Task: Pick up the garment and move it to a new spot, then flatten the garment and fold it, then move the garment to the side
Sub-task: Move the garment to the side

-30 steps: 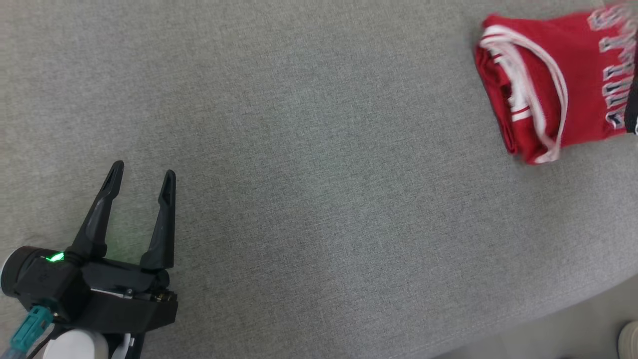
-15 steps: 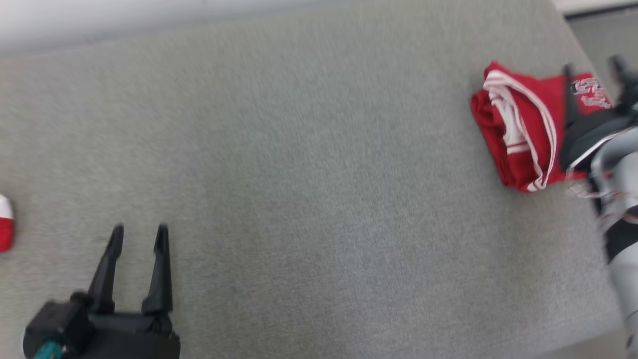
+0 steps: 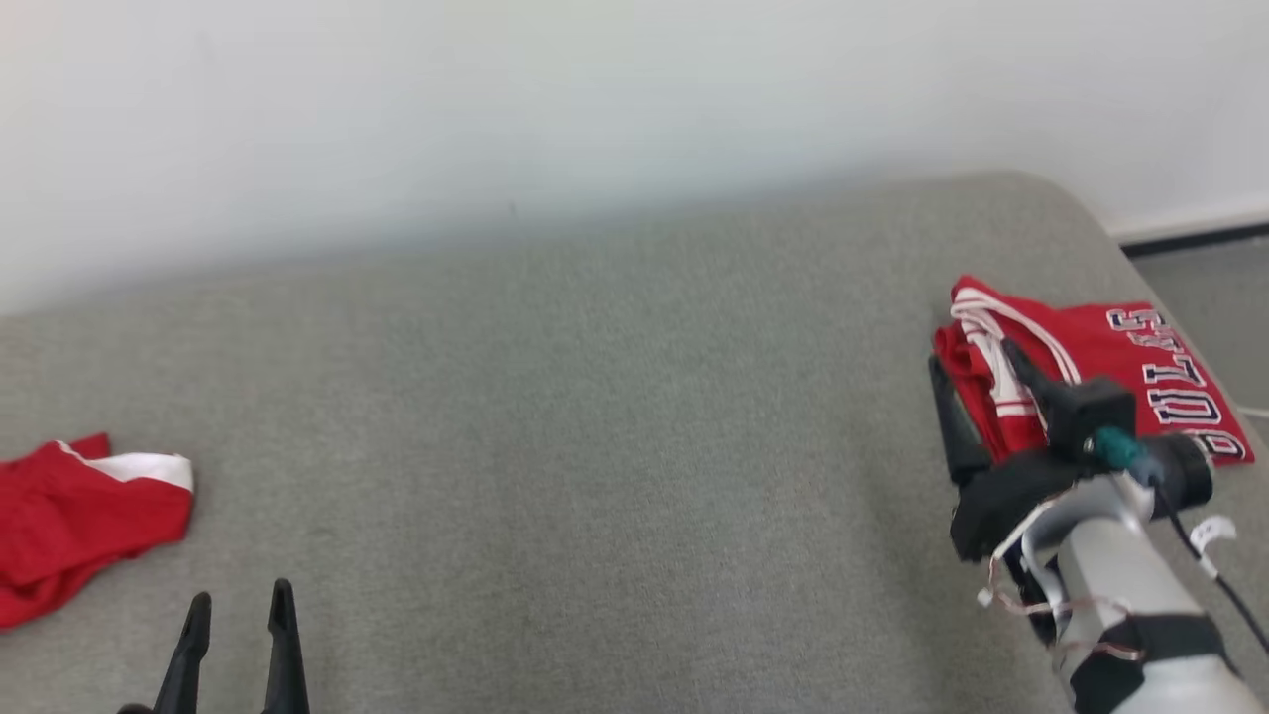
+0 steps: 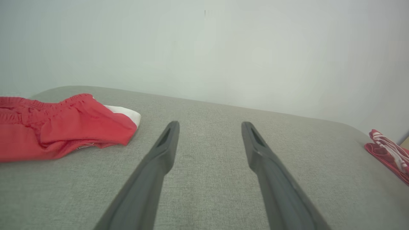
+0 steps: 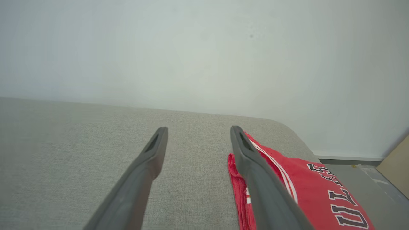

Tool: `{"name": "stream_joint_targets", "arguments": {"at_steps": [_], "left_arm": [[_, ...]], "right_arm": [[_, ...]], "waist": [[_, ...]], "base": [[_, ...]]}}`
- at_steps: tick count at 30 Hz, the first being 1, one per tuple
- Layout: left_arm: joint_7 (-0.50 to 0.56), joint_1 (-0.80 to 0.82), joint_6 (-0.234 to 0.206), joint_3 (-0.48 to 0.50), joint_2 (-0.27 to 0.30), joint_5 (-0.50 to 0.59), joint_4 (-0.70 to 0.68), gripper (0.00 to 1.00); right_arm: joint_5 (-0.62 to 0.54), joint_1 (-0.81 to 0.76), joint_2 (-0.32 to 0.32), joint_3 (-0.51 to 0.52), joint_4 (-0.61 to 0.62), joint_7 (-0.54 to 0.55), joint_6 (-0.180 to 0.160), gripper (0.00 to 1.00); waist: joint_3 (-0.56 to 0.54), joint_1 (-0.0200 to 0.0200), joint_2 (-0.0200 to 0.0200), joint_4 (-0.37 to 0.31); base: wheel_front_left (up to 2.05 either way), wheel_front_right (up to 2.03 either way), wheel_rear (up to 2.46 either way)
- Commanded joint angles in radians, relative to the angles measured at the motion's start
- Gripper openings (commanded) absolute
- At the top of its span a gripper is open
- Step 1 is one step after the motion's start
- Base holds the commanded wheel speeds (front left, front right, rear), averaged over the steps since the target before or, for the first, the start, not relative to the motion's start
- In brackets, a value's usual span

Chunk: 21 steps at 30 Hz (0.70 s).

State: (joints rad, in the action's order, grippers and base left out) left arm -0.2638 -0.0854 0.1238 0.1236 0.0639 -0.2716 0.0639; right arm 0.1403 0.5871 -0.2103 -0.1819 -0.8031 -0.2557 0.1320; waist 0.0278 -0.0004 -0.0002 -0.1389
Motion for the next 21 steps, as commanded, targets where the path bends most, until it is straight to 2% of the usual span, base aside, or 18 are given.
{"name": "stream_joint_targets", "arguments": {"at_steps": [1,13,21], "left_arm": [[0.0,-0.019,0.001,0.006,-0.004,0.011,0.0,1.0],[0.0,-0.066,0.003,0.023,-0.011,0.022,0.043,1.0],[0.0,-0.068,0.004,0.006,-0.013,0.022,0.074,1.0]], "right_arm": [[0.014,-0.026,0.004,-0.005,0.014,-0.004,-0.003,1.0],[0.056,-0.275,0.018,-0.02,0.229,-0.006,-0.003,1.0],[0.053,-0.385,0.038,0.016,0.291,0.017,-0.003,1.0]], "waist": [[-0.076,0.0004,0.0002,0.039],[-0.125,0.0004,0.0002,0.037],[-0.135,0.0004,0.0002,0.053]], "base": [[0.0,0.0,0.0],[0.0,0.0,0.0],[0.0,0.0,0.0]]}}
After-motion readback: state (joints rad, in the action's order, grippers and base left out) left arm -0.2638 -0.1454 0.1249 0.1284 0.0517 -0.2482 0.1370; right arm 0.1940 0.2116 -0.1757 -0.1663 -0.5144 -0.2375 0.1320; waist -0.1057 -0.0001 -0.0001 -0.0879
